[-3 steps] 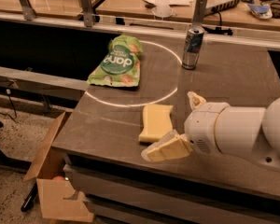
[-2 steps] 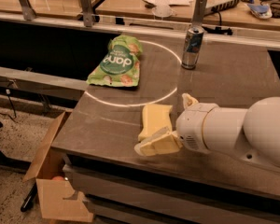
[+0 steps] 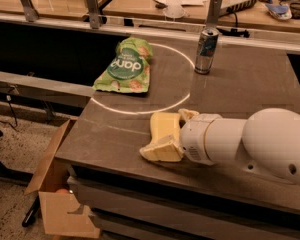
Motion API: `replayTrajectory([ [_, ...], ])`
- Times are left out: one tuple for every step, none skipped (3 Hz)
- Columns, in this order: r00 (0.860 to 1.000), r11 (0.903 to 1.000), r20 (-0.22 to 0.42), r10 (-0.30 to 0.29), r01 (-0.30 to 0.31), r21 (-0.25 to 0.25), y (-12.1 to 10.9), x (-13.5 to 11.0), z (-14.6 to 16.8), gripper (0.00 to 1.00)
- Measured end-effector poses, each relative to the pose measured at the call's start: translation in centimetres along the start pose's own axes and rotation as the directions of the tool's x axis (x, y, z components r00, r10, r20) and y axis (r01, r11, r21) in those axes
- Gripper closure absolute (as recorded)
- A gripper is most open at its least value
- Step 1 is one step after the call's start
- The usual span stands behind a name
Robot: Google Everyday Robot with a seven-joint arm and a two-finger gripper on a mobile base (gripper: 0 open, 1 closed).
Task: Move sponge near redbull can
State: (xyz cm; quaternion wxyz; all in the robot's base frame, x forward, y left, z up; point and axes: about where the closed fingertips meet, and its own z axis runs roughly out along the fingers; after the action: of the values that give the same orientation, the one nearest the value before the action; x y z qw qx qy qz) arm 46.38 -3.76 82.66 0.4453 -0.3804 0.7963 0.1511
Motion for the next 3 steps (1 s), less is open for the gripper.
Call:
replayTrajectory([
  [1.000, 0.9999, -0.011, -0.005, 0.004, -0.009, 0.8, -0.3, 0.7, 0.57],
  [1.000, 0.9999, -0.011, -0.005, 0.004, -0.009, 0.8, -0.3, 0.7, 0.80],
  [0.999, 0.9931, 0.032, -0.005, 0.001, 0.117, -3.1, -1.9, -0.7, 1.00],
])
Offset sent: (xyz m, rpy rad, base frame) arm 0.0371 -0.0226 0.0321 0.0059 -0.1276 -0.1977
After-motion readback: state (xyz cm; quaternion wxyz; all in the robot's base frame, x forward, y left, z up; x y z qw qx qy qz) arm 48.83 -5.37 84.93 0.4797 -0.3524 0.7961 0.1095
